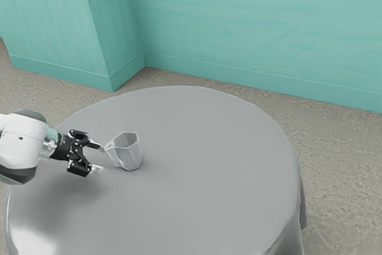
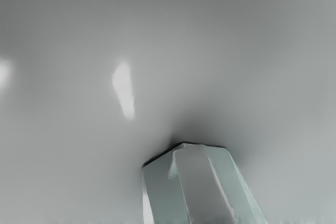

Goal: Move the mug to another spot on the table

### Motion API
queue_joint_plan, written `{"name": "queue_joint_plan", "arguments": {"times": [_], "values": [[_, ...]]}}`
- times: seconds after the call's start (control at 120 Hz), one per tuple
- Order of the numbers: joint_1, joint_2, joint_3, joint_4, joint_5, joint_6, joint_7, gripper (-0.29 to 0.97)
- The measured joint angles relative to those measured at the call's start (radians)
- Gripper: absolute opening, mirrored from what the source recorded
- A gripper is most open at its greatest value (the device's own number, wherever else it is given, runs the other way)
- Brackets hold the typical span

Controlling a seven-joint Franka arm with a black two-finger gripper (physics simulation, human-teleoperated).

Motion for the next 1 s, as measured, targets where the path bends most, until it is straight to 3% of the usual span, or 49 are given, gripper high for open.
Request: {"name": "queue_joint_plan", "arguments": {"times": [0.133,0.183,0.3,0.475,0.608,0.792,1.0], "values": [[0.007,-0.029,0.073,-0.007,0.031,0.002,0.004,0.67],[0.026,-0.053,0.085,-0.001,0.092,0.006,0.005,0.67],[0.059,-0.108,0.113,0.047,0.363,0.012,-0.009,0.67],[0.042,-0.106,0.116,0.331,0.88,-0.137,-0.026,0.68],[-0.009,-0.104,0.102,0.486,1.139,-0.303,-0.025,0.68],[-0.068,-0.105,0.037,0.607,1.378,-0.458,0.04,0.68],[-0.105,-0.094,-0.057,0.745,1.513,-0.579,0.154,0.68]]}}
